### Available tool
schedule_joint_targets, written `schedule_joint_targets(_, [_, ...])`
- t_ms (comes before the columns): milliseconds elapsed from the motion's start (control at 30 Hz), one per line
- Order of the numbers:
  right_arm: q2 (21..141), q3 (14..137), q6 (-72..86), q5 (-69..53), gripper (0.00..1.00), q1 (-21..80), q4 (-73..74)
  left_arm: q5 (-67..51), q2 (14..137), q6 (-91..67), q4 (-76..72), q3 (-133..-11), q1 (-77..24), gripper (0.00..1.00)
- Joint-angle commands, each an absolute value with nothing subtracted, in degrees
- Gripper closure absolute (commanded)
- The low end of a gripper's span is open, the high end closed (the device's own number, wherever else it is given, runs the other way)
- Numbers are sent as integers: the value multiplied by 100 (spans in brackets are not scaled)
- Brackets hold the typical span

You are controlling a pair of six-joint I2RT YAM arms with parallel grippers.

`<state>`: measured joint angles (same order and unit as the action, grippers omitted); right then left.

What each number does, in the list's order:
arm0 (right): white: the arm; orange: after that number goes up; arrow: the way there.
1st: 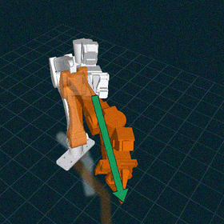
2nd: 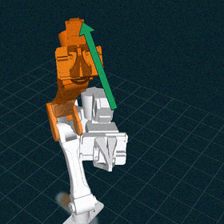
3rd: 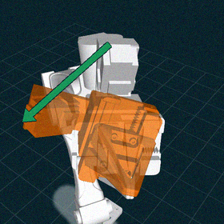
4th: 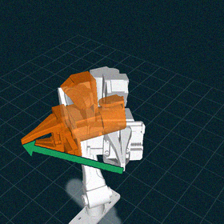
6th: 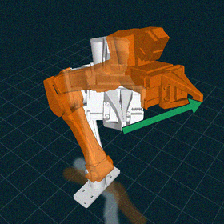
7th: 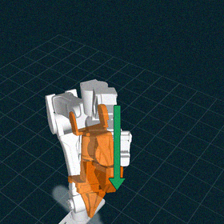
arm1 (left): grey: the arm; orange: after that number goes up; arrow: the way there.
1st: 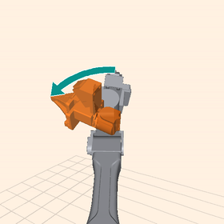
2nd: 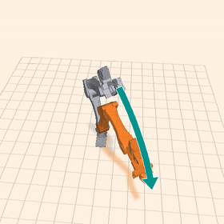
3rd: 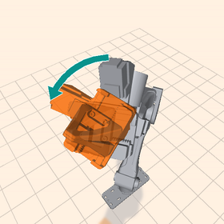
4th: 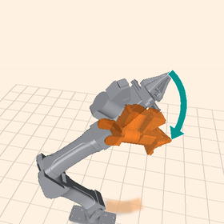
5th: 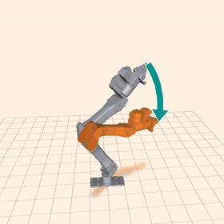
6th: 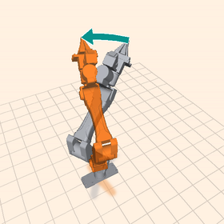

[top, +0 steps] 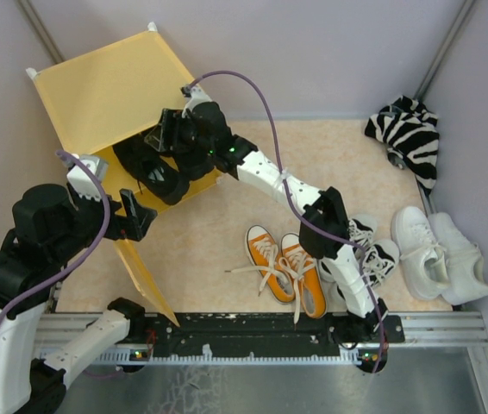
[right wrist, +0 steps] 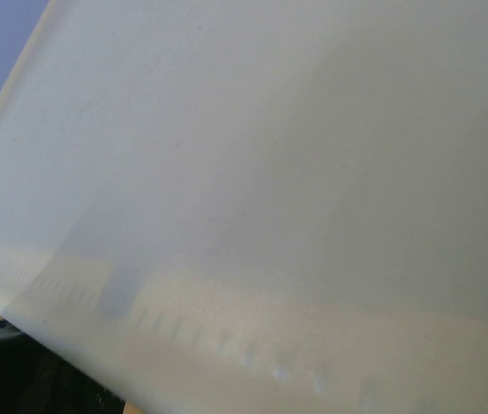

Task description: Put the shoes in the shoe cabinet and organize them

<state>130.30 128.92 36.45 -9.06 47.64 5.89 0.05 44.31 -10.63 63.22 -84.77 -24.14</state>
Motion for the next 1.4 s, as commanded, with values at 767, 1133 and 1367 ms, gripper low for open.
schedule_joint_targets(767, [12597, 12691, 2634, -243, 24, 4750, 1470, 24, 4396, -1100, 6467, -8478, -2423, 1])
schedule_joint_targets(1133, [11993, 12056, 1491, -87, 23, 4999, 1314, -63, 4423, -1102, 6346, -8394, -2425, 1])
schedule_joint_targets(1367, [10967, 10446, 2054, -413, 22, 5003, -202, -26, 4421, -1083, 6337, -8354, -2421, 1])
